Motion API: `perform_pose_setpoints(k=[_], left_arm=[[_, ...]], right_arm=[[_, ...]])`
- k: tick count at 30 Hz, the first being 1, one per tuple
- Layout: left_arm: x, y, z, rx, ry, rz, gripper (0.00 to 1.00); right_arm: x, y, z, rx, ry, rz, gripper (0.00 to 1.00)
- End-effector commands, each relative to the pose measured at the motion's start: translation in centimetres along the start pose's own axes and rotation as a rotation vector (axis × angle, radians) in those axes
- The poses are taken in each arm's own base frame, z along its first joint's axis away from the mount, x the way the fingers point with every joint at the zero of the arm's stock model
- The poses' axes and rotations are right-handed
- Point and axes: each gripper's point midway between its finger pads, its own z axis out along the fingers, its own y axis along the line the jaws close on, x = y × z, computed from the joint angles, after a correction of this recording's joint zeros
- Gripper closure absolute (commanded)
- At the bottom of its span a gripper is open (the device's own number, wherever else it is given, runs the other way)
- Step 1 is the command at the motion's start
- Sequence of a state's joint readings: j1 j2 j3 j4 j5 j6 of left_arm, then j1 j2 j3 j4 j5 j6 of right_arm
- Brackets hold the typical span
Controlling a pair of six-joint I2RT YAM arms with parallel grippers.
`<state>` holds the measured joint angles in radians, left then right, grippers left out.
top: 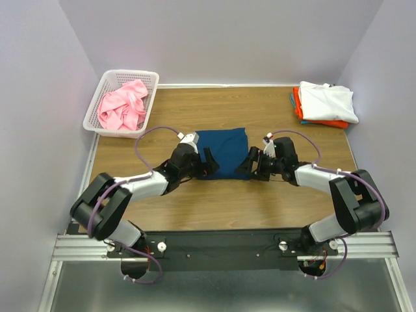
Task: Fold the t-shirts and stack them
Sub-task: Fold the tshirt, then neatly place the folded tshirt to the corner
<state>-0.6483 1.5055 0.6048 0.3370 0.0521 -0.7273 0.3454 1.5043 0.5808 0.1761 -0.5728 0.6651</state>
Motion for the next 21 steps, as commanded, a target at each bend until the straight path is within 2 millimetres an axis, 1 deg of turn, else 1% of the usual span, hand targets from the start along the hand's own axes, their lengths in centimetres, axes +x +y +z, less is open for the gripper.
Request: perform_pose_setpoints(k=[1, 2, 3, 4, 5, 6, 7, 8, 9, 10, 11, 13, 14, 15, 16, 17, 18, 19, 20, 21], left_arm=[[-3.6, -1.0, -3.0, -0.020, -0.120, 0.029, 0.02], [-4.2, -1.2, -3.7, -0.023, -0.142, 0.031, 0.02], [-4.8, -0.9, -4.4, -0.047, -0.169, 0.031, 0.02], [-5.4, -0.9, -5.2, -0.052, -0.194, 0.027, 0.02], [-7.2, -1.6, -7.5, -0.044, -0.268, 0.014, 0.02], [-7.0, -1.0, -7.5, -0.076, -0.267, 0.013, 0.02], [-8.0, -1.3, -9.0, -0.067, -0.312, -0.003, 0.02], [-8.1, -0.3, -9.7, -0.120, -0.335, -0.016, 0.02], [-8.4, 0.1, -10.3, -0.141, -0.354, -0.029, 0.02], [-8.8, 0.4, -10.9, -0.161, -0.376, -0.048, 0.02], [-8.8, 1.5, -11.8, -0.216, -0.390, -0.060, 0.02], [-8.8, 2.4, -12.5, -0.262, -0.407, -0.085, 0.02], [-8.7, 2.7, -12.9, -0.276, -0.413, -0.101, 0.02], [-8.6, 3.1, -13.0, -0.291, -0.417, -0.098, 0.02], [-8.2, 3.5, -13.0, -0.296, -0.412, -0.091, 0.02], [-8.2, 3.5, -13.2, -0.292, -0.421, -0.100, 0.02], [-8.1, 3.5, -13.3, -0.288, -0.425, -0.102, 0.02], [-7.8, 3.9, -13.2, -0.290, -0.425, -0.103, 0.02], [-8.1, 3.6, -13.5, -0.272, -0.443, -0.105, 0.02], [-8.0, 3.7, -13.6, -0.271, -0.447, -0.103, 0.02]], right_arm=[[-1.0, 0.4, -1.7, 0.051, -0.063, -0.041, 0.00], [-1.3, 0.9, -2.1, 0.040, -0.073, -0.062, 0.00], [-2.1, 2.0, -3.0, 0.023, -0.118, -0.089, 0.00], [-2.5, 2.4, -3.4, 0.023, -0.140, -0.091, 0.00], [-3.0, 2.9, -4.1, 0.028, -0.170, -0.112, 0.00], [-3.4, 3.0, -4.4, 0.039, -0.189, -0.115, 0.00], [-3.7, 2.9, -4.6, 0.055, -0.205, -0.126, 0.00], [-4.4, 2.9, -4.8, 0.076, -0.227, -0.126, 0.00], [-5.0, 2.0, -5.0, 0.138, -0.247, -0.110, 0.00], [-5.1, 1.3, -4.7, 0.167, -0.233, -0.127, 0.00], [-6.1, 1.5, -4.9, 0.191, -0.243, -0.136, 0.00], [-6.7, 1.5, -4.5, 0.199, -0.233, -0.161, 0.00], [-6.7, 0.8, -3.8, 0.223, -0.212, -0.150, 0.00], [-7.0, 0.5, -3.5, 0.237, -0.203, -0.146, 0.00], [-8.4, 1.3, -3.3, 0.236, -0.214, -0.182, 0.00], [-8.2, -0.4, -2.5, 0.297, -0.182, -0.159, 0.00], [-8.8, -0.6, -2.2, 0.315, -0.179, -0.165, 0.00], [-9.7, -0.3, -1.9, 0.315, -0.179, -0.197, 0.00], [-9.9, -1.4, -1.2, 0.358, -0.167, -0.185, 0.00], [-10.0, -1.7, -0.8, 0.370, -0.159, -0.185, 0.01]])
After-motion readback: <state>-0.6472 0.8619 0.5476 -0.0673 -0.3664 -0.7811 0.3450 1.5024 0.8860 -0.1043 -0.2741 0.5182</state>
